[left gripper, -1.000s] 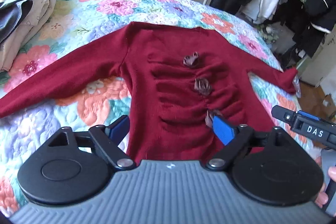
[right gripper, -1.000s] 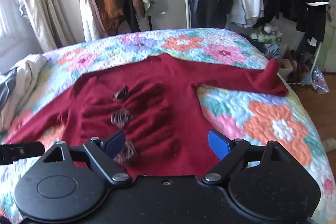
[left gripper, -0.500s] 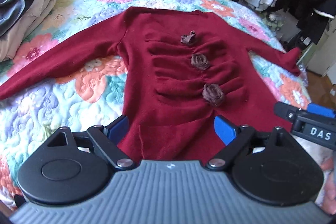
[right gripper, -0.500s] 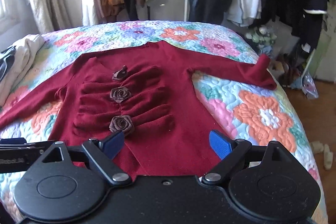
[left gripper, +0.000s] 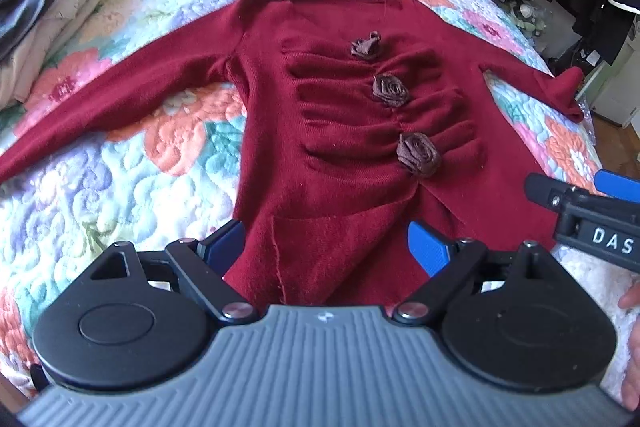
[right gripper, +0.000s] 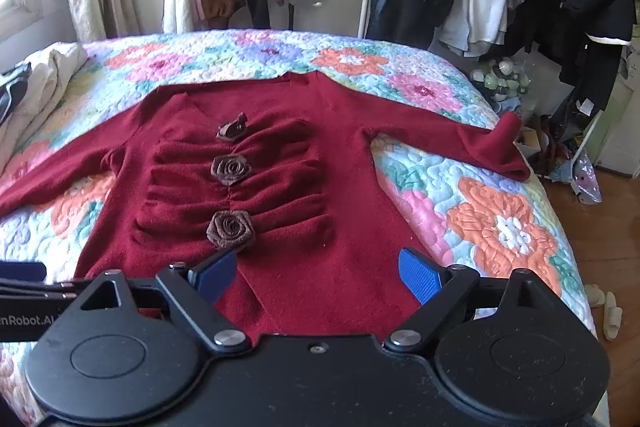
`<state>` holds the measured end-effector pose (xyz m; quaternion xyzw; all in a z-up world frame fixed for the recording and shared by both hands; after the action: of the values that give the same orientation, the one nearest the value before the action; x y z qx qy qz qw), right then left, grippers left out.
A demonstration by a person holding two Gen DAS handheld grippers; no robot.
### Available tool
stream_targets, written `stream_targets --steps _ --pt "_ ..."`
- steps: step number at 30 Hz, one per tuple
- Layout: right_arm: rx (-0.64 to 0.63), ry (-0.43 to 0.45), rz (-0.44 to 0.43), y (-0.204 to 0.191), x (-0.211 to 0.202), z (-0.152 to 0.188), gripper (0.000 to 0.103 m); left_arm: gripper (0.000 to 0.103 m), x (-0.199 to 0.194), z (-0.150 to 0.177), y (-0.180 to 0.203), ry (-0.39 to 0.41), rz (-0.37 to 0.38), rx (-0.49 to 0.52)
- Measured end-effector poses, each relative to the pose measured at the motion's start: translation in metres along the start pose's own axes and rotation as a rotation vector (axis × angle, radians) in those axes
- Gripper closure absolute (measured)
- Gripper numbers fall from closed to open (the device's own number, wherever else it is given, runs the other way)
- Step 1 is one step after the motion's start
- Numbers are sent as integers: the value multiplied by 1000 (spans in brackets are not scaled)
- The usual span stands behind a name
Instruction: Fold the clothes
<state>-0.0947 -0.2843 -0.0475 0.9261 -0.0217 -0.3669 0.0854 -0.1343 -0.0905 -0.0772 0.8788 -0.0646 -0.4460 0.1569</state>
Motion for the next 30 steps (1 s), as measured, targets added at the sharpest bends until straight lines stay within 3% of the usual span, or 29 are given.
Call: stream_targets --steps 8,16,19,22,25,30 --pt "92 -34 -73 10 5 0 12 12 3 -1 -20 -25 -58 -45" --pt "30 -74 -58 -2 13 -4 12 10 2 -7 -45 -21 -47 -121" --pt "-70 -129 -104 -31 27 -10 12 10 3 -10 -60 -6 -55 -153" --pt "-193 -152 -161 -74 38 -8 12 10 5 -10 -69 -10 -13 -165" --pt "-317 -174 -219 -120 44 4 16 11 3 -12 -84 -7 18 -213" --pt "-496 -161 -283 -181 43 34 16 11 -10 -19 -121 53 -15 -315"
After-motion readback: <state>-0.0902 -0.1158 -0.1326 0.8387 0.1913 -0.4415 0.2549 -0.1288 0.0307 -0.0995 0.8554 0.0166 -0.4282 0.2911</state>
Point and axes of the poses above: each gripper's, at about its wrist camera, not at the fingertips, and x roughly the way its jaws point, y to its right, z to its underside, the point moved 7 cm from there along x, roughly the way its jaws point, and after that the axes turned 10 degrees about z, right-handed, at the moved point
